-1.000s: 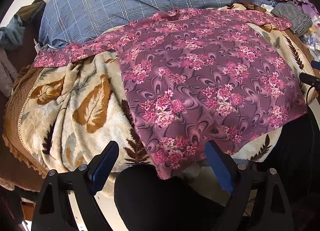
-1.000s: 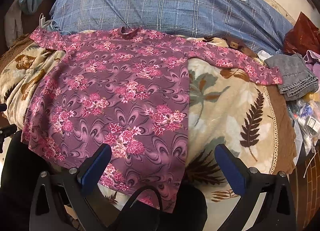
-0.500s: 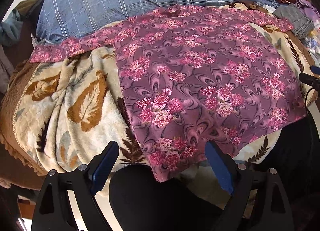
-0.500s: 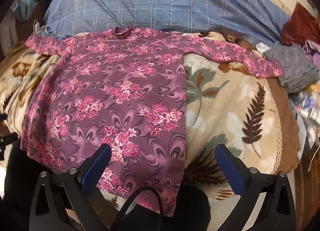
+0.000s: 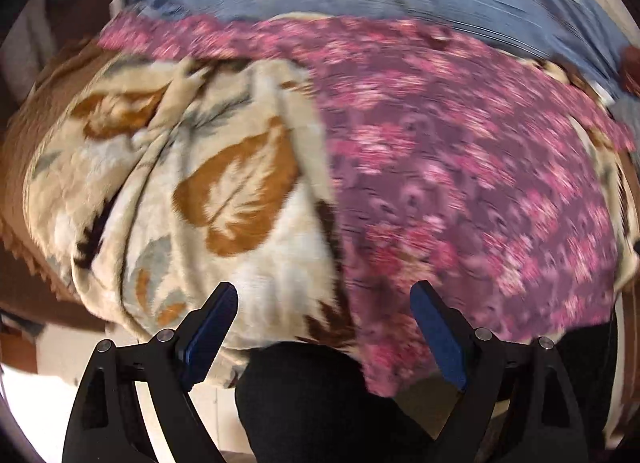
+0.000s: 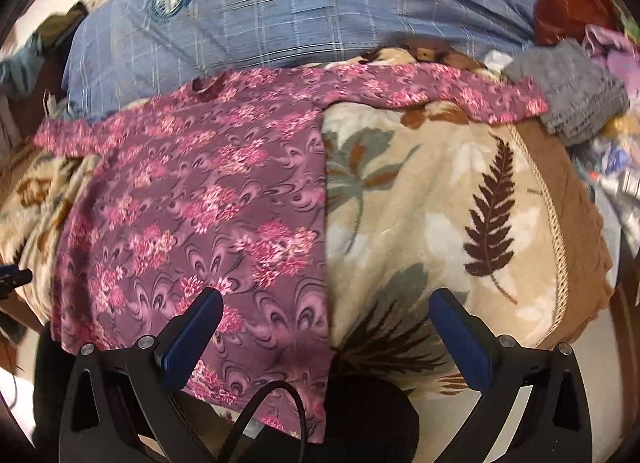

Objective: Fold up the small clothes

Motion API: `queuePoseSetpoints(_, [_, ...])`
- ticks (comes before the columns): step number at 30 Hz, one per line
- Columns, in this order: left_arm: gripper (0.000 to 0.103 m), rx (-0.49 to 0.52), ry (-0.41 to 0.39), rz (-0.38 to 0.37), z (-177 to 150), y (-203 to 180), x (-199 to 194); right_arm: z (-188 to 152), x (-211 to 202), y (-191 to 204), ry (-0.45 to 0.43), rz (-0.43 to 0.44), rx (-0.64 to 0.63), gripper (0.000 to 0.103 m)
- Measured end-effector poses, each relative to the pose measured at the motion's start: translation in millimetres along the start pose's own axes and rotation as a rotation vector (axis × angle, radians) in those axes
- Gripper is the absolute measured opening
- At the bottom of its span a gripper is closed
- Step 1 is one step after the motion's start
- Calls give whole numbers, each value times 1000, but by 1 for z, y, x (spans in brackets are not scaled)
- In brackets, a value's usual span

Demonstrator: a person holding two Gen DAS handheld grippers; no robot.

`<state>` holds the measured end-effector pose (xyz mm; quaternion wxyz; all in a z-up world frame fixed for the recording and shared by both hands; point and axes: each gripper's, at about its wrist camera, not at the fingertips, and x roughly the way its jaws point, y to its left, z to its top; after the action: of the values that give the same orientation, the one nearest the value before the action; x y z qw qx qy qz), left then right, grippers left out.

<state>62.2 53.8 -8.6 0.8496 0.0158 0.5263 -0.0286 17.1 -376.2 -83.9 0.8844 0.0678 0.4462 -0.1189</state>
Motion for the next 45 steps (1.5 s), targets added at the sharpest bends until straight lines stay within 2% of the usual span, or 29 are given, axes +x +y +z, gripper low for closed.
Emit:
queuePoseSetpoints(3, [88, -57, 44, -38, -1, 7, 18, -2, 9, -16, 14, 32, 78, 103])
queuePoseSetpoints(7, [87, -72, 109, -96, -4, 2, 46, -6, 27, -21, 37, 76, 133, 103])
queuePoseSetpoints(12, [88, -109, 181, -162, -4, 1, 83, -7, 49, -9, 69, 79, 96, 102])
queuePoseSetpoints(16, [89, -125, 160, -156, -6, 3, 92, -11, 61, 4, 91, 141, 57, 93])
queuePoseSetpoints(18, [88, -162, 152, -197, -11, 5, 95, -15, 62, 16, 88, 131, -4, 89])
queuePoseSetpoints(19, [87, -175, 154, -219, -14, 3, 96, -17, 61, 23, 77, 108, -47, 81])
queuePoseSetpoints(20, [80, -187, 149, -224, -17, 3, 97, -18, 60, 26, 67, 91, -79, 72])
queuePoseSetpoints(21, [69, -185, 132, -189, -19, 2, 97, -20, 59, 29, 56, 67, -105, 67])
queuePoseSetpoints(22, [66, -181, 121, -164, -21, 2, 97, -20, 59, 29, 47, 50, -120, 55])
queuePoseSetpoints(23, [54, -191, 113, -158, -22, 3, 97, -21, 58, 28, 37, 43, -127, 36])
queuePoseSetpoints(24, [36, -214, 103, -143, -24, 8, 97, -20, 56, 24, 30, 37, -128, 20])
queuePoseSetpoints(25, [30, -227, 101, -140, -24, 12, 96, -19, 55, 20, 29, 61, -122, 7])
queuePoseSetpoints(27, [12, -269, 99, -166, -25, 27, 95, -16, 53, 14, 43, 104, -103, 7])
queuePoseSetpoints(28, [10, -292, 100, -185, -25, 33, 96, -15, 53, 12, 48, 115, -100, 7])
queuePoseSetpoints(31, [10, -334, 108, -224, -25, 41, 92, -12, 57, -3, 79, 201, -3, 9])
queuePoseSetpoints(33, [9, -318, 104, -205, -26, 36, 91, -12, 60, -6, 83, 217, 24, 8])
queuePoseSetpoints(35, [7, -328, 99, -193, -24, 38, 87, -13, 56, -3, 66, 206, 7, 7])
queuePoseSetpoints(37, [5, -359, 55, -175, -20, 48, 67, -9, 39, -5, 16, 191, -1, 4])
queuePoseSetpoints(40, [5, -361, 2, -93, -22, 56, 40, 1, 15, -26, -44, 205, 49, 1])
queuePoseSetpoints(42, [6, -360, 11, -31, -23, 61, 41, 2, 17, -35, -42, 137, 49, 0])
queuePoseSetpoints(45, [6, -370, 65, -58, -30, 60, 49, -5, 35, -57, 16, 128, 145, 1])
